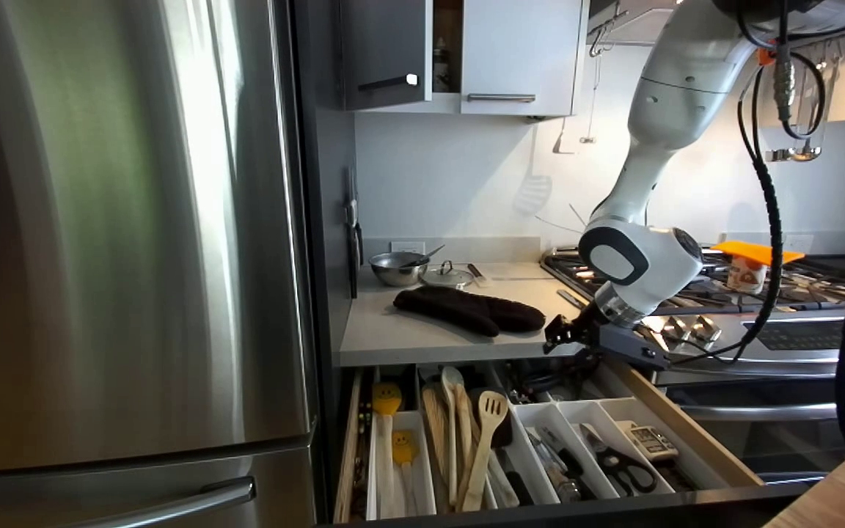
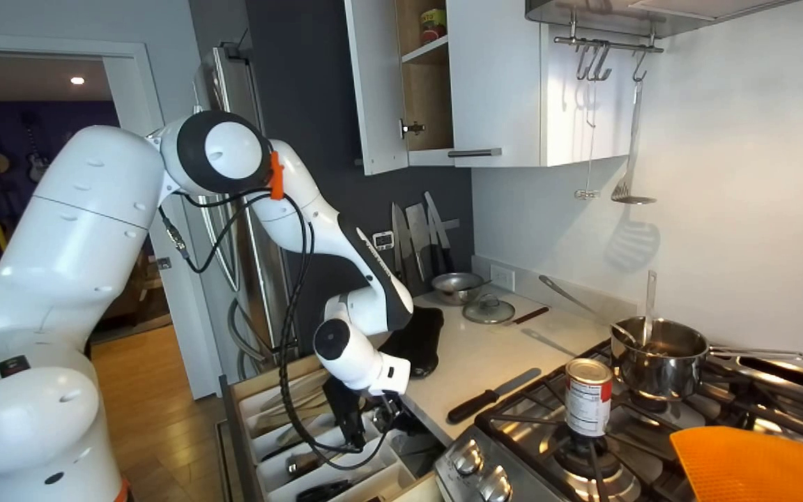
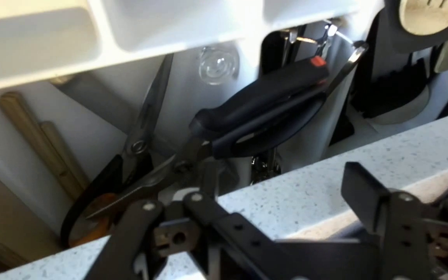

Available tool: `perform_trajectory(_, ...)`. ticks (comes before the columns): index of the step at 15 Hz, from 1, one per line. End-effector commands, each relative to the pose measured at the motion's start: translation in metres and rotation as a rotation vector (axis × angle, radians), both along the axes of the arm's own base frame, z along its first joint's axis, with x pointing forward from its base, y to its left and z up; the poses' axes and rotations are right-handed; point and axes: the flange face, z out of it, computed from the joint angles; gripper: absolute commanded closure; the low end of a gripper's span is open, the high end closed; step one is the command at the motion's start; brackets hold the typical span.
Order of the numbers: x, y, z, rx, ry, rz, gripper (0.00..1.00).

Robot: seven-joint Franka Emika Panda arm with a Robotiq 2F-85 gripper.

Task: Move one scissors in the drawer forwards

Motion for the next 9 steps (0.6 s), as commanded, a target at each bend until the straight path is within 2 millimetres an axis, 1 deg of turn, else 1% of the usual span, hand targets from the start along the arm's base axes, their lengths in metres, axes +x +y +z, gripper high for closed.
perform_trajectory(1,0.003,-0.015,-0.003,-0.088,-0.033,0.03,0.5)
perform_trajectory(2,0.003,-0.018,-0.004,-0.104,-0.037,0.04,0.58)
perform_trajectory(3,0.0,-0.021,-0.006,-0.116,-0.033,0.046,0.65)
perform_trajectory(7,-0.008,-0.016,-0.017,-0.172,-0.009,0.104,0.96)
perform_trajectory(8,-0.009,-0.015,-0.019,-0.189,-0.003,0.117,1.0)
perform_trajectory(9,-0.01,-0.013,-0.021,-0.193,-0.003,0.129,1.0)
